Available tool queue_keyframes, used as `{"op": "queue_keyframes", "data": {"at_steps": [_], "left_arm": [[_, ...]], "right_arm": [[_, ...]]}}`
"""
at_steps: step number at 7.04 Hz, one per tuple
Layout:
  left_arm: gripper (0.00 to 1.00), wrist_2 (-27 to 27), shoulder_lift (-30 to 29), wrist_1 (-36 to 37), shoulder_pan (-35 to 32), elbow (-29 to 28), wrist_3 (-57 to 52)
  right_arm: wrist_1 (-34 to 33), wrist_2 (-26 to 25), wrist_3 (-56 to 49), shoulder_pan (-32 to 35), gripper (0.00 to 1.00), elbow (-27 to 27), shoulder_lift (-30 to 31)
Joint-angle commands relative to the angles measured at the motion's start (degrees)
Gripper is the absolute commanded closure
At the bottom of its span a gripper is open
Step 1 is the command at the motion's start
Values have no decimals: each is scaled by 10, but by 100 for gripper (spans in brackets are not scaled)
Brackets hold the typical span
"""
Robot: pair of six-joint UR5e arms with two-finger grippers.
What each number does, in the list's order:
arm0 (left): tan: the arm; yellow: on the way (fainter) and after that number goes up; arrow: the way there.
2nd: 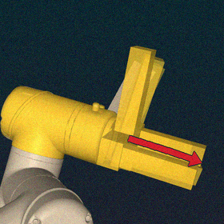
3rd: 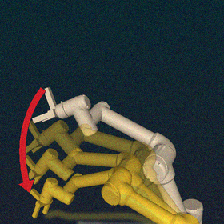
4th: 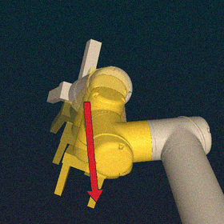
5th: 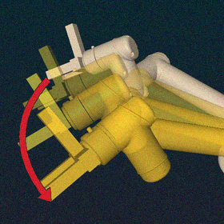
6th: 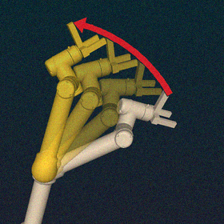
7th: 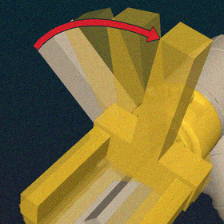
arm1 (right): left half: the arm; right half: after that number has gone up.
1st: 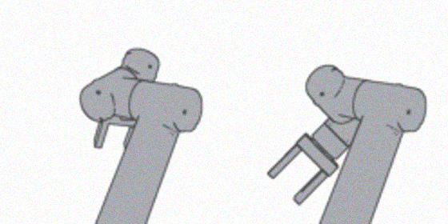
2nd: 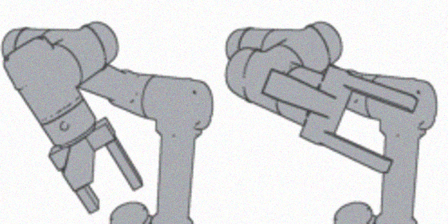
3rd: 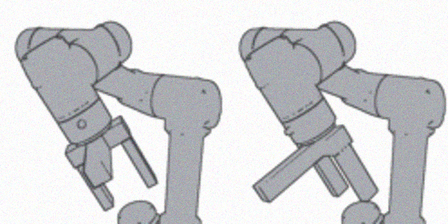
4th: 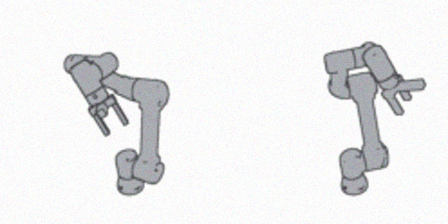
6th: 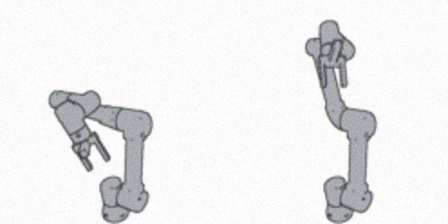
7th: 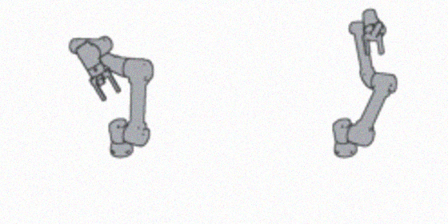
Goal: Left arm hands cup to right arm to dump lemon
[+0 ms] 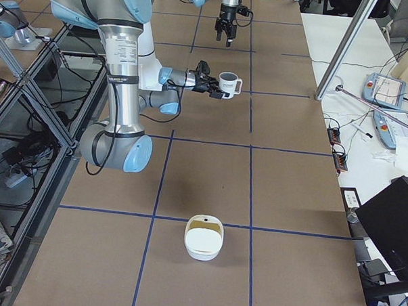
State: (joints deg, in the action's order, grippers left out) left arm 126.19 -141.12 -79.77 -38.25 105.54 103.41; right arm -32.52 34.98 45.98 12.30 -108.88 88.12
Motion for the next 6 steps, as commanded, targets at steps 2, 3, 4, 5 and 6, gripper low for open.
{"op": "queue_keyframes", "data": {"at_steps": [2,3,4,5,6], "left_arm": [[0,-10,4,-3,-1,-3,-1],[0,-10,5,-6,-1,-4,-1],[0,-10,6,-6,-1,-5,-1],[0,-10,5,-6,0,-5,-1],[0,-9,5,-7,-1,-5,-1]], "right_arm": [[263,-8,146,47,84,0,225],[365,-10,201,54,86,29,275],[540,-13,202,55,85,125,285],[692,-11,205,54,84,243,284],[828,-4,252,52,84,349,281]]}}
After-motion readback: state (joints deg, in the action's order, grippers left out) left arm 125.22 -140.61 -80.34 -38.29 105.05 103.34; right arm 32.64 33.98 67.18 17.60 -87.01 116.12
